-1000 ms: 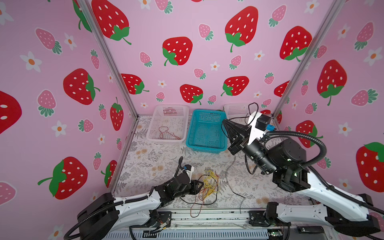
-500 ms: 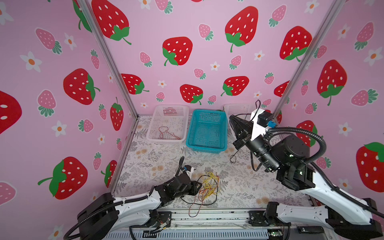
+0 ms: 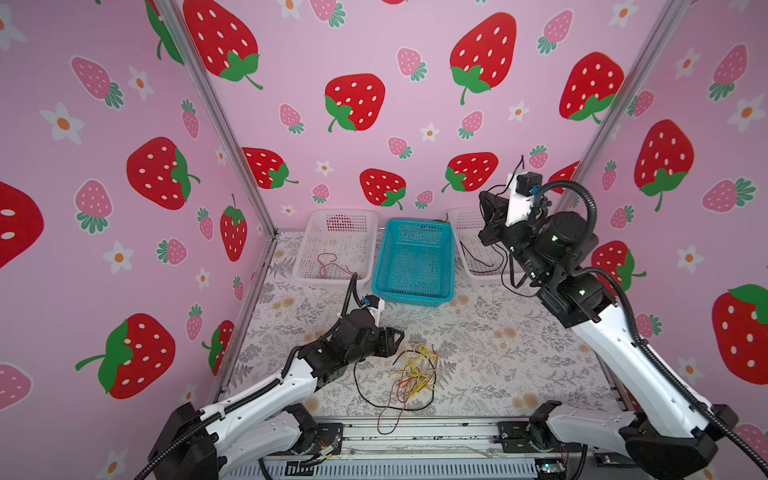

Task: Untangle the cables
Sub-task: 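Carry the black wire over the farther white basket while the left gripper withdraws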

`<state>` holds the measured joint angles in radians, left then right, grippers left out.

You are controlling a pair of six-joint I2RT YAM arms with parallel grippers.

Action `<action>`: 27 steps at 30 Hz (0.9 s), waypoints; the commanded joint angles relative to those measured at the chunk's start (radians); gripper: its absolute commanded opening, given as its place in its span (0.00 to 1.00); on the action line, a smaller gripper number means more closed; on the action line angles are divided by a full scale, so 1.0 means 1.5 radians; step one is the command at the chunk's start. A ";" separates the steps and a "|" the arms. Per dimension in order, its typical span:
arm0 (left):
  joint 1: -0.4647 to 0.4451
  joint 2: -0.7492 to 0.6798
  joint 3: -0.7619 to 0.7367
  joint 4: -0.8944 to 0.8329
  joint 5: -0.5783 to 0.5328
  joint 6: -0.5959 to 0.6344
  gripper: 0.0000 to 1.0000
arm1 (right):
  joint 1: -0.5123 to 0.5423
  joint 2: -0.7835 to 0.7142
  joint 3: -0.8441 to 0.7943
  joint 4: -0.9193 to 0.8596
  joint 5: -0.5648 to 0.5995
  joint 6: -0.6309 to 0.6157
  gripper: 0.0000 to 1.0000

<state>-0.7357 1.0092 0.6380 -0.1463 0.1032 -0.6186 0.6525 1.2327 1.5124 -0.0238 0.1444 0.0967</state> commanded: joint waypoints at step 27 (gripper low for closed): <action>0.102 -0.198 -0.036 -0.049 -0.301 0.320 0.99 | -0.300 0.385 0.262 0.123 -0.189 0.165 0.00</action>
<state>-0.5869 0.7254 0.5831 -0.2615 -0.2893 -0.1757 0.2359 1.7725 1.8812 0.0959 -0.1143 0.3103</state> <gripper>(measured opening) 0.989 0.052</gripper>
